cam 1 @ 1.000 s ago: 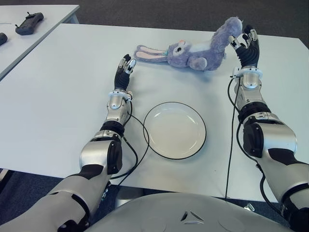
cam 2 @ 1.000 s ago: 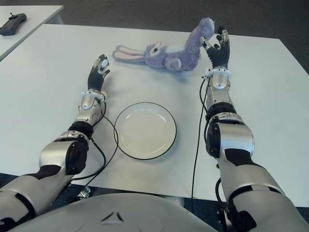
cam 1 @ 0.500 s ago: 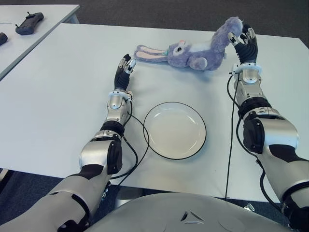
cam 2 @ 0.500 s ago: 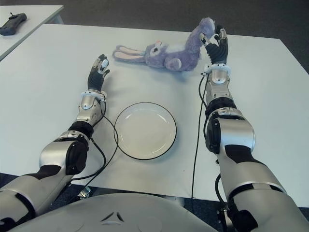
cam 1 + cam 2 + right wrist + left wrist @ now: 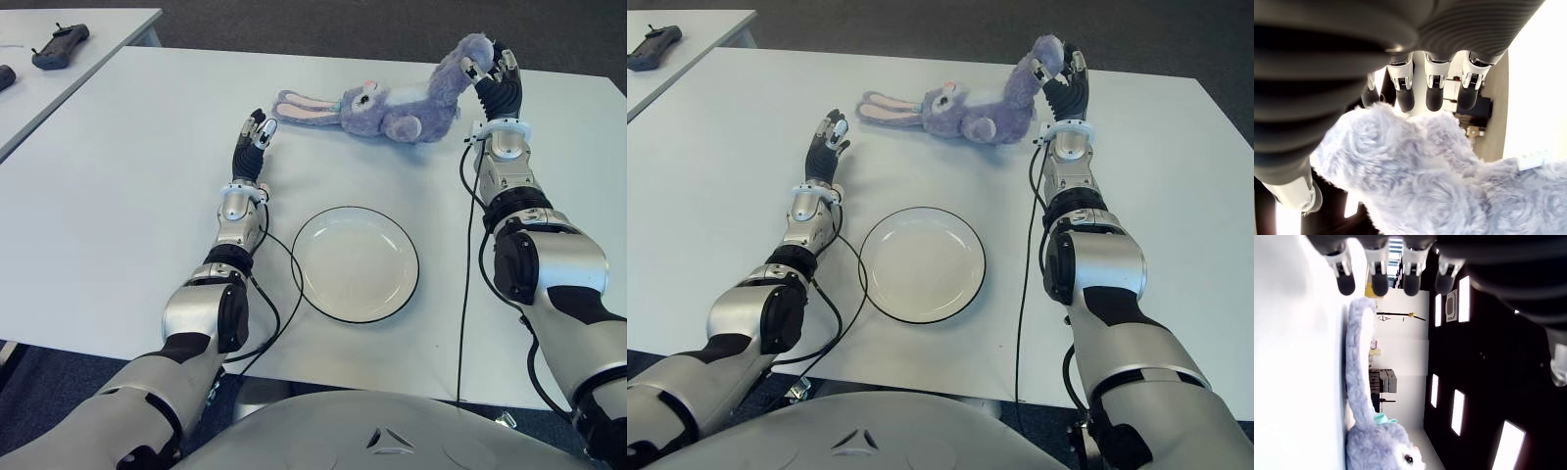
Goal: Put the doll into the plate.
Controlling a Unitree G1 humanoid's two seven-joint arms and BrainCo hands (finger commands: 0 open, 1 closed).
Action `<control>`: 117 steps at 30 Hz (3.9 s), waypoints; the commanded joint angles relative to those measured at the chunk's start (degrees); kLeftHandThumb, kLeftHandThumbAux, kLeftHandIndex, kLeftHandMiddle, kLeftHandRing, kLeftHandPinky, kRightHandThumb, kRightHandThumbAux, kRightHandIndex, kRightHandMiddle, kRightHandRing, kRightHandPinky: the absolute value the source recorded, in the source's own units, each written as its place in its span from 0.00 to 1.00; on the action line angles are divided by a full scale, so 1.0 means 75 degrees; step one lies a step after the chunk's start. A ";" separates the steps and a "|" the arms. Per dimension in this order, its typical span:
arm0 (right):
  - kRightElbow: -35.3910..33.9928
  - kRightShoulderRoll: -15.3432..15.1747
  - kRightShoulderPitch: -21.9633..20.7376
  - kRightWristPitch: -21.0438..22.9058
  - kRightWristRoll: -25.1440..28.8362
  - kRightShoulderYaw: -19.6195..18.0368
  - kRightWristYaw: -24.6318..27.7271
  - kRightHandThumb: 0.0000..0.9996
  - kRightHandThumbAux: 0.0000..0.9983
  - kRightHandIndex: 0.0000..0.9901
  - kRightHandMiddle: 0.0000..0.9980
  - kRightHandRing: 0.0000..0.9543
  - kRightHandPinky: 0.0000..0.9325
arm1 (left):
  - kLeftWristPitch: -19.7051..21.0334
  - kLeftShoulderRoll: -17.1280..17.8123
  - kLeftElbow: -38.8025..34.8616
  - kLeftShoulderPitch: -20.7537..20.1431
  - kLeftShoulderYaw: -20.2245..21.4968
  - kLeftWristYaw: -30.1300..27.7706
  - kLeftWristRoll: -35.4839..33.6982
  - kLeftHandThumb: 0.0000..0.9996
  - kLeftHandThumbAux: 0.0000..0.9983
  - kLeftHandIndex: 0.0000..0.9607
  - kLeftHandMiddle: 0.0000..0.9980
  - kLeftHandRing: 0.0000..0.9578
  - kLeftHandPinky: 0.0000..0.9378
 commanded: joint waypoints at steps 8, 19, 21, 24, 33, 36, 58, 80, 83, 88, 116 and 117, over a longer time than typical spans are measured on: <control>0.0316 0.0076 -0.0360 0.0745 -0.0502 0.0419 -0.0324 0.28 0.56 0.03 0.06 0.05 0.09 | 0.0936 -0.0345 0.1297 0.1905 -0.0011 0.0116 -0.0011 0.00 0.40 0.00 0.00 0.00 0.00; 0.0359 0.0023 -0.0600 0.1017 -0.0785 0.0640 -0.0454 0.31 0.55 0.02 0.07 0.07 0.11 | 0.0957 -0.0379 0.1302 0.1888 -0.0045 0.0200 0.0021 0.00 0.40 0.00 0.00 0.00 0.00; 0.0383 0.0011 -0.0662 0.1138 -0.0896 0.0738 -0.0492 0.31 0.54 0.02 0.08 0.08 0.12 | 0.0926 -0.0380 0.1302 0.1892 -0.0020 0.0149 -0.0010 0.00 0.39 0.00 0.00 0.00 0.00; 0.0418 0.0000 -0.0741 0.1321 -0.1043 0.0854 -0.0542 0.30 0.53 0.02 0.08 0.09 0.11 | 0.0928 -0.0391 0.1303 0.1891 -0.0012 0.0100 -0.0029 0.00 0.39 0.00 0.00 0.00 0.00; 0.0499 -0.0015 -0.0865 0.1813 -0.1403 0.1182 -0.0678 0.26 0.52 0.02 0.06 0.07 0.08 | 0.0971 -0.0365 0.1309 0.1924 -0.0055 0.0069 0.0002 0.00 0.42 0.00 0.00 0.00 0.00; 0.0516 -0.0007 -0.0882 0.1938 -0.1509 0.1276 -0.0732 0.26 0.51 0.02 0.06 0.07 0.10 | 0.0980 -0.0357 0.1314 0.1933 -0.0101 0.0130 0.0052 0.00 0.41 0.00 0.00 0.00 0.00; 0.0562 0.0188 -0.0980 0.2290 -0.1530 0.1172 -0.0969 0.39 0.51 0.13 0.22 0.24 0.30 | 0.0895 -0.0370 0.1316 0.1951 -0.0223 0.0213 0.0059 0.00 0.40 0.00 0.00 0.00 0.00; 0.0536 0.0345 -0.1105 0.2634 -0.0208 -0.0205 -0.0610 0.71 0.70 0.43 0.60 0.64 0.71 | 0.0864 -0.0428 0.1290 0.1936 -0.0049 0.0000 -0.0175 0.00 0.40 0.00 0.00 0.00 0.00; 0.0529 0.0351 -0.1107 0.2639 -0.0173 -0.0265 -0.0752 0.71 0.70 0.44 0.65 0.71 0.78 | 0.0885 -0.0404 0.1293 0.1933 -0.0086 0.0045 -0.0128 0.00 0.40 0.00 0.00 0.00 0.00; 0.0517 0.0370 -0.1143 0.2669 -0.0236 -0.0243 -0.1002 0.71 0.70 0.44 0.74 0.79 0.87 | 0.0841 -0.0382 0.1294 0.1947 -0.0110 0.0124 -0.0088 0.00 0.40 0.00 0.00 0.00 0.00; 0.0485 0.0359 -0.1194 0.2710 -0.0192 -0.0491 -0.1472 0.73 0.71 0.45 0.80 0.86 0.89 | 0.0824 -0.0411 0.1301 0.1931 -0.0016 0.0005 -0.0183 0.00 0.40 0.00 0.00 0.00 0.00; 0.0485 0.0355 -0.1193 0.2708 -0.0195 -0.0494 -0.1477 0.73 0.71 0.45 0.80 0.86 0.89 | 0.0828 -0.0408 0.1303 0.1932 -0.0022 0.0019 -0.0173 0.00 0.40 0.00 0.00 0.00 0.00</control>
